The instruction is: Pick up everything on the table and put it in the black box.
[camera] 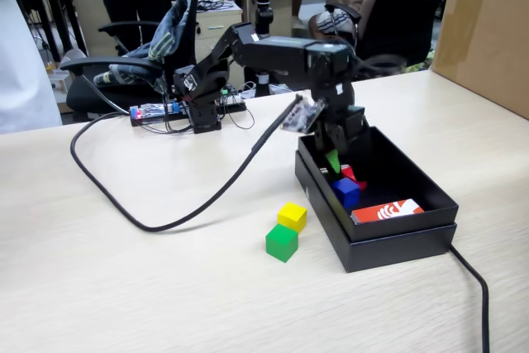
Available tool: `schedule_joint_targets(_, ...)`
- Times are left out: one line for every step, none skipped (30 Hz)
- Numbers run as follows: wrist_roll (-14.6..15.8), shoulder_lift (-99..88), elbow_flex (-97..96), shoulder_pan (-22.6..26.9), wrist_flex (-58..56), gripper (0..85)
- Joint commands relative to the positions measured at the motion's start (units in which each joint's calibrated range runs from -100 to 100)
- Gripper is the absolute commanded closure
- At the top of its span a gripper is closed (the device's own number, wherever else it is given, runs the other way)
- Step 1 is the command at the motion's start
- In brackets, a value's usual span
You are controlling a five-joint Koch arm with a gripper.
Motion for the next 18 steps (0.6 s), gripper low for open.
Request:
schedule_joint_targets(-2.5,-16.8,3.4,-1.6,0.0,58.8)
schedule_joint_targets(-3.2,-19.0,3.5,-2.1,0.0,58.8)
schedule_joint_targets(-3.8,-21.0,3.2,-2.8,-0.1,58.8)
schedule_joint_targets(-4.5,-22.5,2.6,-3.5,-0.1,58.4)
schedule_joint_targets(-5.3,-23.6,1.5,-4.3,-0.1,52.9)
schedule_joint_targets(-6.3,-24.5,0.1,-5.1,-0.1,47.3)
schedule_joint_targets(-7.2,-24.8,-1.3,-5.9,-0.1,43.6)
schedule_joint_targets(-7.9,-24.8,-2.3,-6.6,-0.1,42.3)
schedule_joint_targets(-8.4,-24.6,-2.9,-7.3,0.0,41.9)
schedule_joint_targets(-8.7,-23.8,-3.6,-7.9,-0.1,41.9)
schedule_joint_targets(-9.1,-23.0,-4.4,-8.4,-0.1,41.9)
schedule_joint_targets(-9.3,-21.2,-4.6,-8.8,-0.1,41.8)
schedule_joint_targets(-9.6,-19.0,-4.6,-9.1,0.0,41.8)
schedule_joint_targets(-9.7,-15.1,-4.7,-9.4,0.0,41.8)
schedule_joint_targets(-9.7,-13.3,-4.7,-9.5,-0.1,41.8)
schedule_joint_targets(-9.7,-11.7,-4.7,-9.6,-0.1,41.8)
schedule_joint_targets(-9.7,-10.0,-4.7,-9.6,0.0,41.8)
schedule_joint_targets(-9.6,-8.5,-4.7,-9.6,-0.1,41.8)
